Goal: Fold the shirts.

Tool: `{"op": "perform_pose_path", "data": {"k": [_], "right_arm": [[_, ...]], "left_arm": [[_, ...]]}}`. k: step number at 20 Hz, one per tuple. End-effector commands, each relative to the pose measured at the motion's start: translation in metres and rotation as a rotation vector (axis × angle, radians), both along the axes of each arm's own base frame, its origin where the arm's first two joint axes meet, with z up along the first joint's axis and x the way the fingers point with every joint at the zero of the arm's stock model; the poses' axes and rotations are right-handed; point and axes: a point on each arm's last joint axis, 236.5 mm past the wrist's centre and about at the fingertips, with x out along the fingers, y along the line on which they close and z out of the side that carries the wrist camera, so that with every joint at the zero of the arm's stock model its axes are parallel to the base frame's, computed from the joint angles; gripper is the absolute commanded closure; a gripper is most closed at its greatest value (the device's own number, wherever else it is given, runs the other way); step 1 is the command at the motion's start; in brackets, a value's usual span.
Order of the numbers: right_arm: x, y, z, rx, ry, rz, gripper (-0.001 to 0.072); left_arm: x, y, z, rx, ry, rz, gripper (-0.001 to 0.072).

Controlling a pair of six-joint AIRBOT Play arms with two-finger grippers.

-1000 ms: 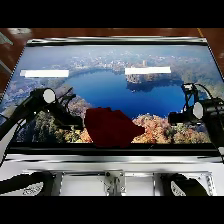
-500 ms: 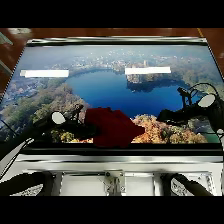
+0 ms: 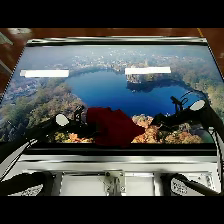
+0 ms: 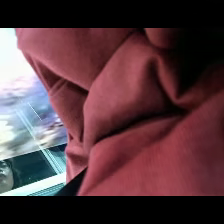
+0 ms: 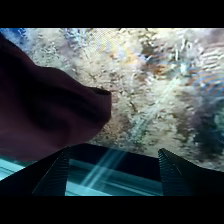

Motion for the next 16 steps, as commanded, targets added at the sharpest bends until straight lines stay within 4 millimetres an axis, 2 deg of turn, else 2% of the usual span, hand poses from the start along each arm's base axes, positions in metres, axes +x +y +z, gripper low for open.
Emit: {"op": "perform_pose_path", "data": {"k": [1,3,6,11,14,15,16], "right_arm": [[-0.001,0.016,-0.025,0.073,0.009,-0.145,0.0035],[-0.004,0.021,-0.032,0.098,0.020,-0.195,0.0035],[0.002,0.033,-0.030,0.162,0.010,-0.263,0.0035],[0.003,0.075,-0.035,0.116,-0.050,-0.154,0.0035],[0.006,0.082,-0.036,0.108,-0.038,-0.197,0.0036],[0.006,0.082,-0.036,0.110,-0.030,-0.206,0.0089],[0.005,0.082,-0.036,0.112,-0.023,-0.212,0.0235]], "left_arm": [[-0.005,-0.001,0.004,-0.009,0.011,-0.017,0.0671],[-0.005,-0.002,0.007,-0.014,0.000,-0.025,0.0671],[-0.003,-0.002,0.012,-0.020,-0.017,-0.022,0.0671],[-0.002,-0.003,0.023,-0.034,-0.044,-0.023,0.0671],[0.001,-0.003,0.030,-0.042,-0.066,-0.019,0.0671],[0.003,-0.003,0.032,-0.044,-0.075,-0.015,0.0671],[0.004,-0.003,0.032,-0.044,-0.079,-0.012,0.0671]]}}
